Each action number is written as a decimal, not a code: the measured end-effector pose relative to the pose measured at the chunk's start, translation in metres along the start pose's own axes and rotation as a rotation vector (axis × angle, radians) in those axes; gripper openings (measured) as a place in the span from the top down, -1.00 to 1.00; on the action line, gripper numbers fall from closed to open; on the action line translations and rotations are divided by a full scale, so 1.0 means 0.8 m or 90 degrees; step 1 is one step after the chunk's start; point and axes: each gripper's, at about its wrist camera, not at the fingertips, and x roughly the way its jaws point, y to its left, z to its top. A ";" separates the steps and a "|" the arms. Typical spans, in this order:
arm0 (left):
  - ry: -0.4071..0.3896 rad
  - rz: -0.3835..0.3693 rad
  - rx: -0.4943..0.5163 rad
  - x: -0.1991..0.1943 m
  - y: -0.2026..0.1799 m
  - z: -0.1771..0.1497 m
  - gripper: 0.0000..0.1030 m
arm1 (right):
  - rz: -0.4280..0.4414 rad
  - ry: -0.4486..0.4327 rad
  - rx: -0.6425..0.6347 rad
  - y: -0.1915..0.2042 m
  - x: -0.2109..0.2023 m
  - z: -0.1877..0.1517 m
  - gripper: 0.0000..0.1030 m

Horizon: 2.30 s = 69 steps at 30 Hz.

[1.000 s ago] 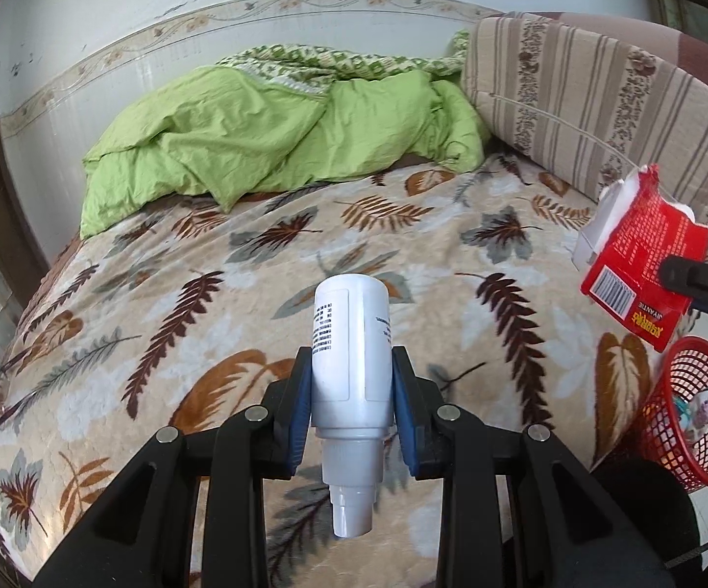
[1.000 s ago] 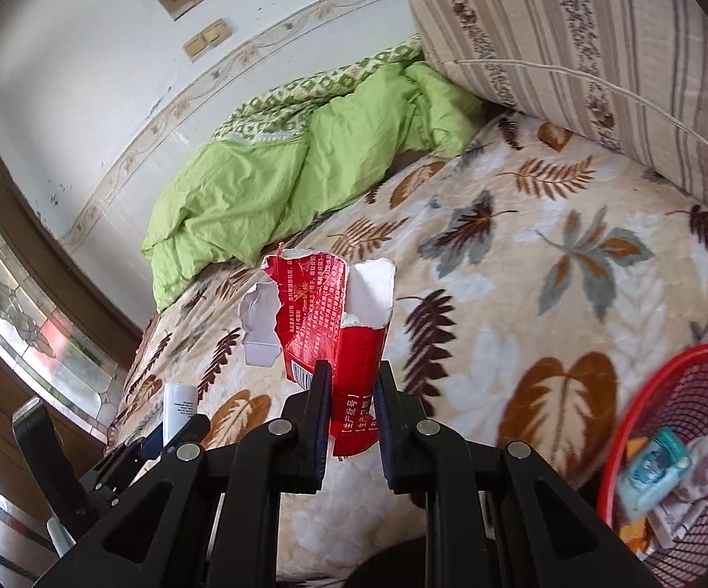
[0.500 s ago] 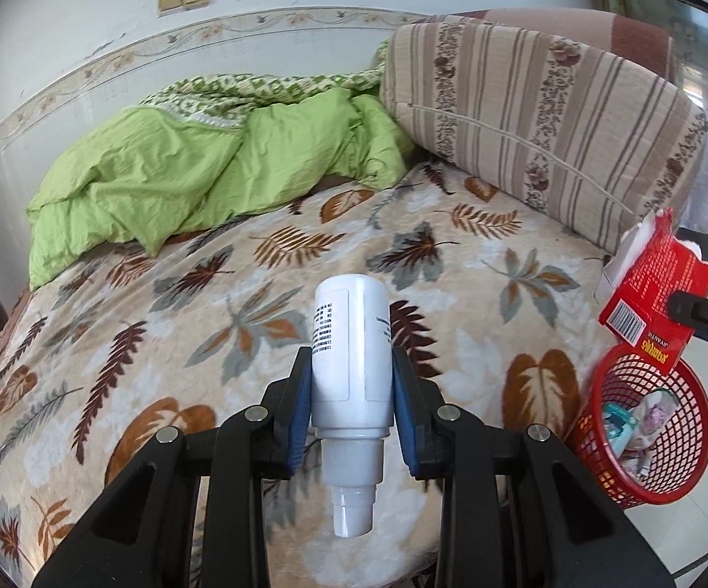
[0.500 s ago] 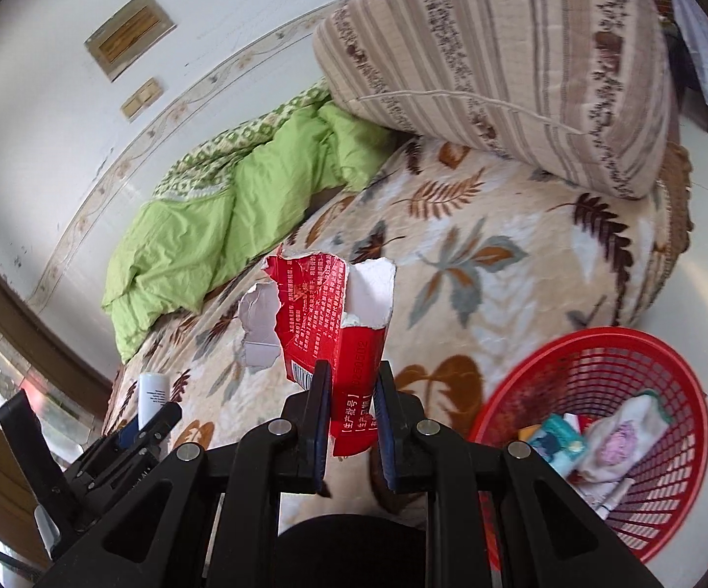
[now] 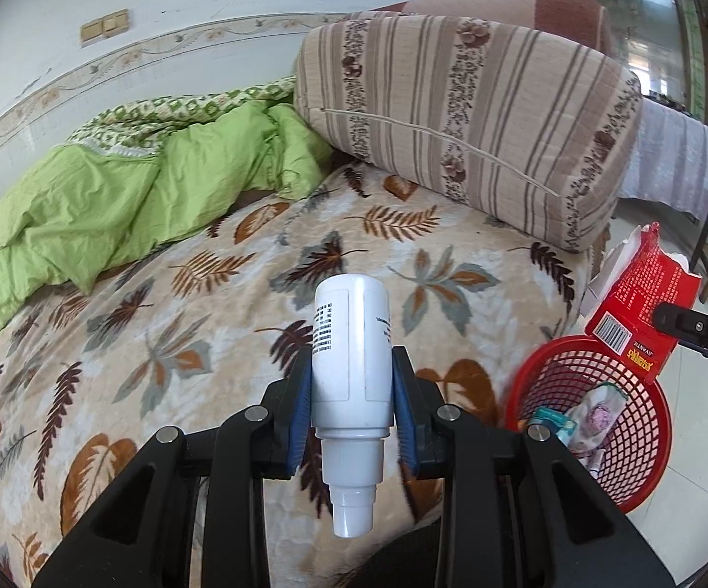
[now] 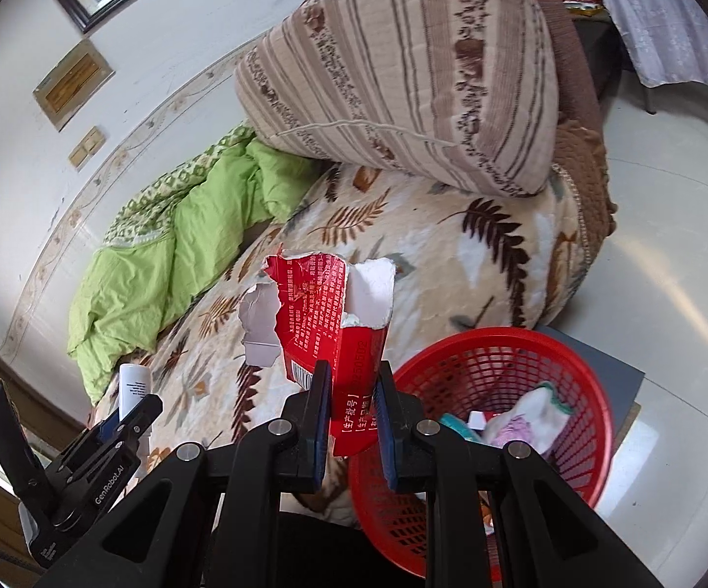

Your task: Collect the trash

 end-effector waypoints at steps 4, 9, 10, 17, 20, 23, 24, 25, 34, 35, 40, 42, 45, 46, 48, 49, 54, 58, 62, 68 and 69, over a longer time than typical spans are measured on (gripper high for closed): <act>0.006 -0.026 0.013 0.003 -0.020 0.003 0.44 | -0.015 -0.006 0.013 -0.016 -0.008 0.003 0.66; 0.032 -0.114 0.021 0.009 -0.044 0.009 0.44 | -0.030 -0.012 0.026 -0.030 -0.016 0.004 0.66; 0.041 -0.133 0.022 0.012 -0.049 0.010 0.44 | -0.034 -0.014 0.029 -0.033 -0.018 0.004 0.66; 0.113 -0.242 0.008 0.041 -0.082 0.015 0.44 | -0.049 -0.015 0.052 -0.051 -0.022 0.005 0.66; 0.125 -0.253 0.018 0.049 -0.096 0.016 0.44 | -0.053 -0.014 0.061 -0.060 -0.021 0.006 0.66; 0.140 -0.271 0.032 0.058 -0.112 0.016 0.44 | -0.060 -0.012 0.069 -0.069 -0.019 0.006 0.66; 0.146 -0.281 0.038 0.061 -0.119 0.015 0.44 | -0.062 -0.010 0.072 -0.071 -0.019 0.006 0.65; 0.150 -0.289 0.044 0.063 -0.123 0.014 0.44 | -0.065 -0.006 0.075 -0.074 -0.017 0.005 0.63; 0.145 -0.306 0.084 0.064 -0.147 0.004 -0.19 | -0.120 0.036 0.103 -0.102 -0.004 -0.003 0.10; 0.142 -0.303 0.082 0.062 -0.144 0.005 -0.20 | -0.124 0.032 0.097 -0.101 -0.006 -0.002 0.09; 0.090 -0.270 0.056 0.032 -0.111 0.010 -0.42 | -0.151 0.009 0.064 -0.081 -0.020 0.003 -0.06; 0.055 -0.251 0.046 0.012 -0.090 0.011 -0.54 | -0.175 -0.006 0.039 -0.066 -0.027 0.003 -0.18; 0.018 -0.218 0.031 -0.015 -0.054 0.007 -0.67 | -0.219 -0.029 -0.015 -0.033 -0.037 0.002 -0.33; 0.009 -0.208 0.023 -0.023 -0.043 0.005 -0.71 | -0.235 -0.036 -0.032 -0.022 -0.039 0.000 -0.43; -0.002 -0.183 0.005 -0.040 -0.019 -0.002 -0.81 | -0.254 -0.045 -0.070 0.005 -0.045 -0.009 -0.53; -0.010 -0.169 0.001 -0.049 -0.007 -0.008 -0.85 | -0.263 -0.051 -0.084 0.018 -0.047 -0.014 -0.60; -0.034 -0.086 -0.006 -0.085 0.034 -0.040 -0.91 | -0.359 -0.080 -0.160 0.078 -0.055 -0.057 -0.98; -0.052 -0.023 -0.017 -0.106 0.051 -0.062 -1.00 | -0.372 -0.093 -0.204 0.109 -0.063 -0.086 -0.98; -0.056 0.024 -0.014 -0.117 0.060 -0.073 -1.00 | -0.365 -0.096 -0.209 0.119 -0.069 -0.097 -0.98; -0.058 0.029 -0.038 -0.122 0.075 -0.082 -1.00 | -0.373 -0.092 -0.218 0.129 -0.072 -0.105 -0.98; -0.060 0.023 -0.038 -0.123 0.076 -0.083 -1.00 | -0.373 -0.091 -0.220 0.130 -0.072 -0.105 -0.98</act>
